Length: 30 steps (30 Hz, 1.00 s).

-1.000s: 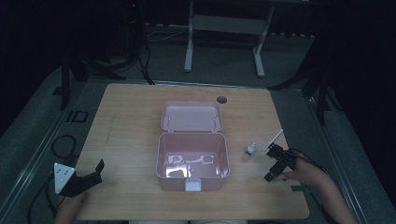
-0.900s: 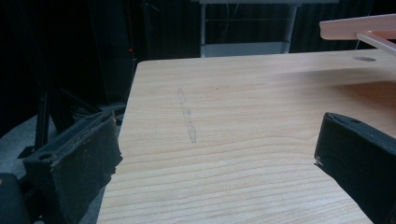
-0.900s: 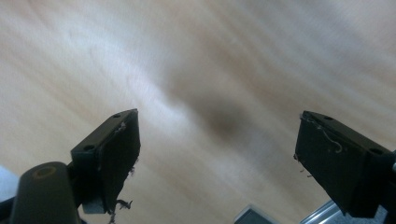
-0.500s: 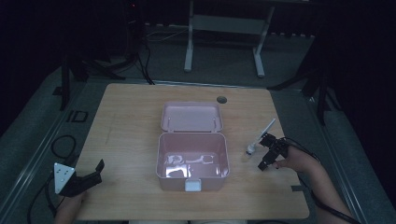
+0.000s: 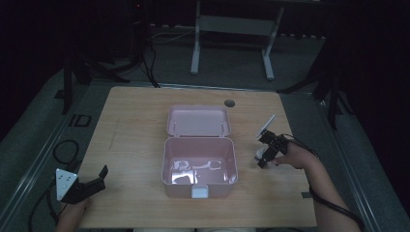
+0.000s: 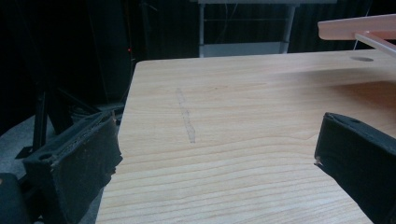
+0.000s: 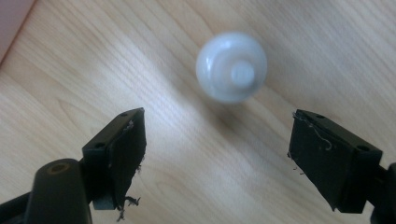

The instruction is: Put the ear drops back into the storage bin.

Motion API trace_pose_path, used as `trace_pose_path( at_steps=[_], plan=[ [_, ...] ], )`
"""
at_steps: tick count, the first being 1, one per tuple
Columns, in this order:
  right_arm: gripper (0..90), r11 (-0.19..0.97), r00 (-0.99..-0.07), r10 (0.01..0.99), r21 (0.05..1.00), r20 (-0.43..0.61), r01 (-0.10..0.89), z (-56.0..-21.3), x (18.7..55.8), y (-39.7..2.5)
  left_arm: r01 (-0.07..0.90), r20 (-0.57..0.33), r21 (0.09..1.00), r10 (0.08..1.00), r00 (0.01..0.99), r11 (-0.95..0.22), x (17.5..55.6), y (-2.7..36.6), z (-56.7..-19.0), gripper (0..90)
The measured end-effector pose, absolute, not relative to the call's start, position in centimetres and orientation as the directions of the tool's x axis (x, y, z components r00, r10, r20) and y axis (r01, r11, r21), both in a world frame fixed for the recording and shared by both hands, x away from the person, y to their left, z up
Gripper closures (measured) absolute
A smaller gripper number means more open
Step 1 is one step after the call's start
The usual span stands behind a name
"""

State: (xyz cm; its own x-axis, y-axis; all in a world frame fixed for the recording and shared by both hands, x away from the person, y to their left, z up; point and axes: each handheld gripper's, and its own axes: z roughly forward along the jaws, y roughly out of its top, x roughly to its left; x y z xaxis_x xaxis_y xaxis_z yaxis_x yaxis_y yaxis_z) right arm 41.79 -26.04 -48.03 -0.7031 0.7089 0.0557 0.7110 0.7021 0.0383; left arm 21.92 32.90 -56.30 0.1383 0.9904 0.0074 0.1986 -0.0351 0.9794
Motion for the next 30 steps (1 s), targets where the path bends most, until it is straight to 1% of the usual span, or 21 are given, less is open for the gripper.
trace_pose_path(
  at_steps=[3,6,12,13,15,18,21,22,24,26,28,30],
  plan=[
    [23.3,0.724,-0.724,0.687,0.023,0.057,0.689,-48.3,42.2,-25.5,0.198,0.007,0.980,0.990,0.139,-0.035,21.9,32.9,-56.3,0.4],
    [24.3,0.743,-0.743,0.668,0.012,0.045,0.669,-48.7,42.5,-25.0,0.198,0.007,0.980,0.990,0.140,-0.035,21.9,32.9,-56.3,0.4],
    [25.4,0.748,-0.747,0.663,-0.006,0.037,0.664,-49.5,43.2,-24.4,0.198,0.006,0.980,0.990,0.141,-0.035,21.9,32.9,-56.3,0.4],
    [28.0,0.749,-0.748,0.663,-0.006,0.029,0.663,-49.7,43.3,-24.3,0.197,0.007,0.980,0.990,0.142,-0.035,21.9,32.9,-56.3,0.4],
    [29.5,0.753,-0.753,0.658,-0.009,0.019,0.658,-49.8,43.5,-24.2,0.198,0.006,0.980,0.990,0.142,-0.035,21.9,32.9,-56.3,0.4],
    [34.6,0.753,-0.753,0.658,0.000,0.016,0.658,-49.9,43.8,-24.1,0.197,0.007,0.980,0.990,0.142,-0.035,21.9,32.9,-56.3,0.4],
    [39.6,0.771,-0.771,0.637,-0.011,0.008,0.637,-50.0,43.8,-23.9,0.198,0.007,0.980,0.990,0.142,-0.035,21.9,32.9,-56.3,0.4],
    [39.9,0.776,-0.776,0.630,-0.015,0.012,0.630,-50.1,43.8,-23.9,0.197,0.007,0.980,0.990,0.142,-0.035,21.9,32.9,-56.3,0.4],
    [45.7,0.786,-0.787,0.617,-0.019,0.002,0.617,-50.2,43.7,-23.8,0.197,0.008,0.980,0.990,0.142,-0.036,21.9,32.9,-56.3,0.4],
    [46.3,0.800,-0.800,0.600,-0.023,0.005,0.600,-50.3,43.7,-23.8,0.197,0.008,0.980,0.990,0.142,-0.036,21.9,32.9,-56.3,0.4],
    [50.9,0.811,-0.811,0.585,-0.031,-0.007,0.585,-50.4,43.6,-23.8,0.198,0.009,0.980,0.990,0.142,-0.037,21.9,32.9,-56.3,0.4],
    [52.0,0.814,-0.814,0.580,-0.037,-0.012,0.580,-50.6,43.6,-23.7,0.198,0.008,0.979,0.990,0.141,-0.036,21.9,32.9,-56.3,0.4]
  ],
)
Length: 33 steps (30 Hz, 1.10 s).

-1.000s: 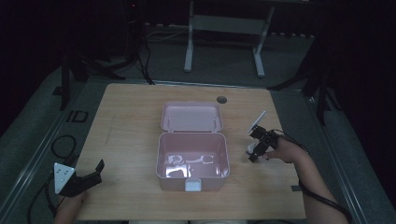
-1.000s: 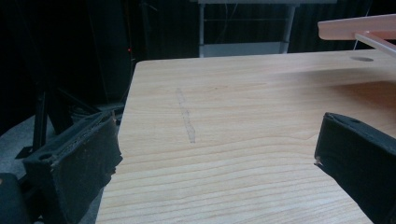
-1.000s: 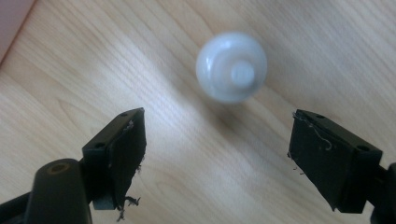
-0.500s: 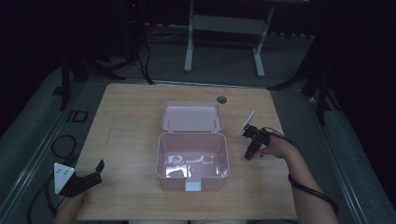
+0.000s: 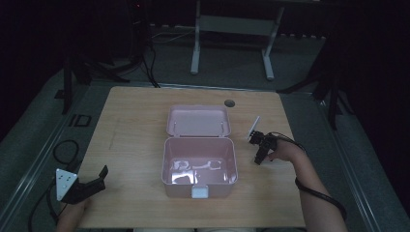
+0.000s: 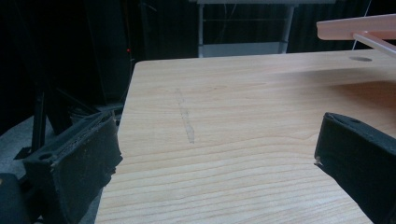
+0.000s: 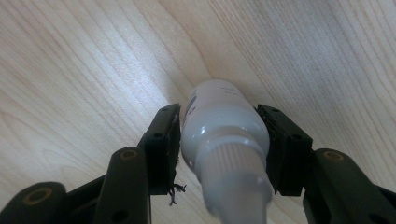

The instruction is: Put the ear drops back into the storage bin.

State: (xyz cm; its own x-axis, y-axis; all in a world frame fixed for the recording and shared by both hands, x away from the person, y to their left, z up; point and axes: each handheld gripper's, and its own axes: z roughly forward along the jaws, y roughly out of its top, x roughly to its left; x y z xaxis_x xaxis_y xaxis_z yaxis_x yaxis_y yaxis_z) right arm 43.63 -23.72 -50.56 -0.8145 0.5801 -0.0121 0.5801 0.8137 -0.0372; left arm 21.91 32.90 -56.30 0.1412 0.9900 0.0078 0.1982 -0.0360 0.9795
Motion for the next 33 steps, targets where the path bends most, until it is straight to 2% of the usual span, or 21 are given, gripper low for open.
trace_pose_path(
  at_steps=[4,8,11,14,33],
  plan=[
    [52.4,0.809,-0.810,0.587,-0.034,-0.014,0.587,-50.8,43.8,-23.7,0.199,0.008,0.979,0.990,0.142,-0.037,21.9,32.9,-56.3,0.4],
    [59.0,0.816,-0.816,0.577,-0.038,-0.017,0.577,-50.7,43.9,-23.5,0.199,0.008,0.979,0.990,0.141,-0.036,21.9,32.9,-56.3,0.4],
    [59.2,0.825,-0.826,0.563,-0.043,-0.025,0.563,-50.7,43.8,-23.4,0.199,0.008,0.979,0.990,0.141,-0.036,21.9,32.9,-56.3,0.4],
    [59.3,0.870,-0.871,0.491,-0.046,-0.027,0.491,-50.5,43.2,-23.2,0.198,0.008,0.980,0.990,0.140,-0.036,21.9,32.9,-56.3,0.4],
    [59.4,0.962,-0.962,0.268,-0.038,-0.051,0.270,-48.8,40.0,-23.9,0.200,0.008,0.979,0.991,0.136,-0.035,21.9,32.9,-56.3,0.4]
  ],
)
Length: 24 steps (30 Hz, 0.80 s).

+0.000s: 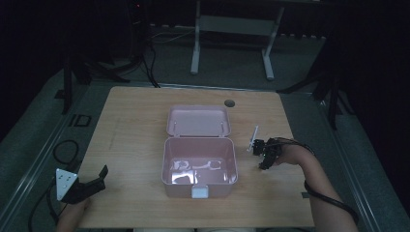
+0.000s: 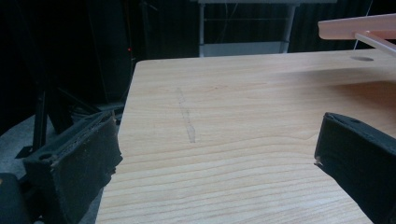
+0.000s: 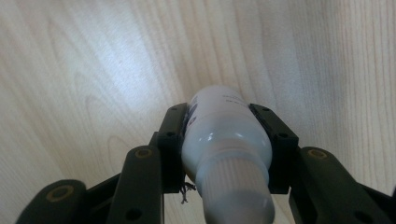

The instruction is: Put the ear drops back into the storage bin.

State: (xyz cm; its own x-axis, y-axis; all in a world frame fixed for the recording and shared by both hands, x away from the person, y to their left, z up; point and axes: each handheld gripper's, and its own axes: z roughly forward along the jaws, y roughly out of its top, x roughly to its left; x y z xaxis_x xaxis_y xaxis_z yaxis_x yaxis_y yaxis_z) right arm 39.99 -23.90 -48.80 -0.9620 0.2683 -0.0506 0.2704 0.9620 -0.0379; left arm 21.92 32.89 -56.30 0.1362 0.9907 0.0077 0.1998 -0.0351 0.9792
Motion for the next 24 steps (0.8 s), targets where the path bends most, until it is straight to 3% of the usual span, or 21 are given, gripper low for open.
trace_pose_path(
  at_steps=[11,19,24],
  plan=[
    [59.3,0.988,-0.991,0.104,-0.105,-0.082,0.113,-48.8,37.5,-23.6,0.201,0.007,0.979,0.991,0.134,-0.034,21.9,32.9,-56.3,0.4],
    [59.3,0.995,-0.996,0.008,-0.103,-0.088,0.017,-48.6,36.1,-23.1,0.202,0.006,0.979,0.991,0.133,-0.033,21.9,32.9,-56.3,0.4],
    [59.4,0.992,-0.997,-0.016,-0.123,-0.074,-0.007,-48.4,35.6,-22.8,0.202,0.007,0.979,0.991,0.133,-0.034,21.9,32.9,-56.3,0.4]
  ],
)
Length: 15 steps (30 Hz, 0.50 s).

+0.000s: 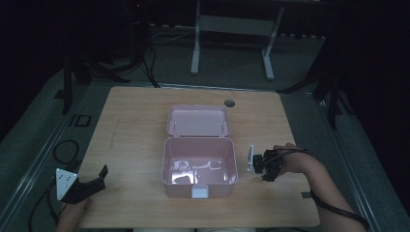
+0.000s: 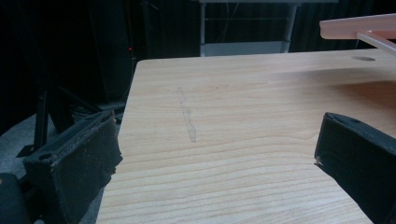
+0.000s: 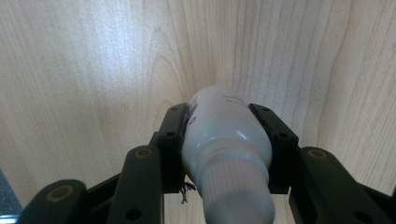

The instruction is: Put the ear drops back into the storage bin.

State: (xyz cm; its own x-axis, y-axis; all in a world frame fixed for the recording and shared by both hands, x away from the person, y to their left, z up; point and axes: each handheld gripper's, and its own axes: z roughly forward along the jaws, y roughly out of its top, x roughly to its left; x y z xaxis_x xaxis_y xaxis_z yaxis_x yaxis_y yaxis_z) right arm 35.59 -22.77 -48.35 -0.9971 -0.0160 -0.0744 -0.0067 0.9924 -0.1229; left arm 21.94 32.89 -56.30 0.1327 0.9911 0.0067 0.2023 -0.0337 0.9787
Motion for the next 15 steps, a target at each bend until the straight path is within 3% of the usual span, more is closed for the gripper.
trace_pose_path(
  at_steps=[15],
  plan=[
    [59.4,0.996,-0.997,-0.027,-0.082,-0.074,-0.021,-45.4,34.6,-22.0,0.203,0.006,0.979,0.991,0.131,-0.033,22.0,32.9,-56.3,0.4]
  ],
)
